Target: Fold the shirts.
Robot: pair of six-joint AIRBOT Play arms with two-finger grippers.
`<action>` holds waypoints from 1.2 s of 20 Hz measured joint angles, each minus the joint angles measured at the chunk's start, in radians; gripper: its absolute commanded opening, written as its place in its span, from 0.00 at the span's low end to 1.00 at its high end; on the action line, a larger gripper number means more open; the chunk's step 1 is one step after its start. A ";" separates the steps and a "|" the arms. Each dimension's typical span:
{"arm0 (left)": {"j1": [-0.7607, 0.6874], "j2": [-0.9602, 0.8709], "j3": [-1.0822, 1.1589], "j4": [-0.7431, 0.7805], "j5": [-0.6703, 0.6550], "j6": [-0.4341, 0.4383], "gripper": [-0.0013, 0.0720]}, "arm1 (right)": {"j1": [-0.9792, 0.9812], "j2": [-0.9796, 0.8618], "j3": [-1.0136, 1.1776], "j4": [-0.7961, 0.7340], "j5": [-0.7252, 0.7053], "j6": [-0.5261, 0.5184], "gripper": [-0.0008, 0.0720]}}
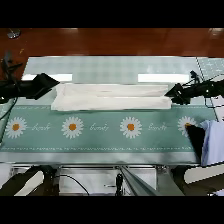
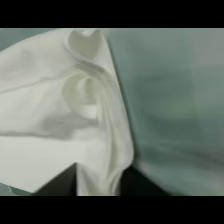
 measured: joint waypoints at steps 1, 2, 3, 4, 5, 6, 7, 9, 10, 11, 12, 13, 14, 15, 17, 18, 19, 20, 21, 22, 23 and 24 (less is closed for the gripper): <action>-0.034 0.007 -0.014 -0.018 0.011 0.009 0.95 | 0.012 -0.002 0.001 0.010 -0.002 -0.001 0.04; -0.068 0.010 -0.024 -0.034 0.022 0.017 0.72 | 0.021 -0.001 0.002 0.012 -0.007 -0.005 0.04; -0.099 0.008 -0.032 -0.041 0.030 0.024 0.14 | 0.027 0.007 0.002 0.013 -0.006 -0.010 0.04; -0.130 0.003 -0.037 -0.052 0.036 0.032 0.06 | 0.031 0.026 0.003 0.020 -0.002 -0.017 0.04; -0.158 -0.004 -0.041 -0.056 0.043 0.044 0.06 | 0.035 0.050 0.003 0.010 0.008 -0.024 0.04; -0.187 -0.015 -0.043 -0.063 0.047 0.056 0.06 | 0.038 0.086 0.002 -0.009 0.026 -0.029 0.04; -0.216 -0.027 -0.039 -0.069 0.053 0.071 0.06 | 0.039 0.129 -0.002 -0.029 0.044 -0.033 0.04; -0.290 -0.064 -0.018 -0.074 0.063 0.111 0.05 | 0.041 0.233 -0.025 -0.063 0.081 -0.038 0.04; -0.330 -0.090 0.000 -0.077 0.072 0.123 0.05 | 0.042 0.301 -0.046 -0.073 0.093 -0.039 0.04; -0.376 -0.127 0.026 -0.076 0.090 0.127 0.05 | 0.045 0.370 -0.069 -0.084 0.106 -0.040 0.04; -0.421 -0.169 0.059 -0.070 0.107 0.122 0.05 | 0.048 0.449 -0.098 -0.089 0.113 -0.040 0.04; -0.463 -0.218 0.095 -0.063 0.122 0.110 0.05 | 0.055 0.523 -0.127 -0.094 0.119 -0.038 0.04; -0.508 -0.275 0.138 -0.050 0.125 0.098 0.05 | 0.063 0.605 -0.158 -0.095 0.130 -0.032 0.04; -0.551 -0.336 0.185 -0.040 0.140 0.079 0.05 | 0.074 0.682 -0.188 -0.100 0.131 -0.017 0.04; -0.627 -0.451 0.277 -0.027 0.149 0.035 0.05 | 0.102 0.813 -0.240 -0.104 0.144 0.018 0.04; -0.670 -0.512 0.328 -0.023 0.148 0.008 0.05 | 0.119 0.864 -0.259 -0.104 0.151 0.035 0.04; -0.713 -0.570 0.374 -0.019 0.143 -0.017 0.05 | 0.140 0.912 -0.275 -0.106 0.159 0.052 0.04; -0.752 -0.615 0.413 -0.016 0.136 -0.035 0.05 | 0.161 0.949 -0.285 -0.107 0.163 0.071 0.04; -0.797 -0.662 0.449 -0.014 0.131 -0.057 0.05 | 0.183 0.980 -0.293 -0.107 0.167 0.088 0.04; -0.838 -0.697 0.476 -0.014 0.119 -0.074 0.05 | 0.207 1.003 -0.298 -0.108 0.169 0.108 0.04; -0.878 -0.727 0.497 -0.015 0.107 -0.089 0.06 | 0.230 1.019 -0.303 -0.108 0.167 0.127 0.04; -0.919 -0.755 0.514 -0.017 0.105 -0.102 0.06 | 0.253 1.030 -0.305 -0.109 0.164 0.141 0.04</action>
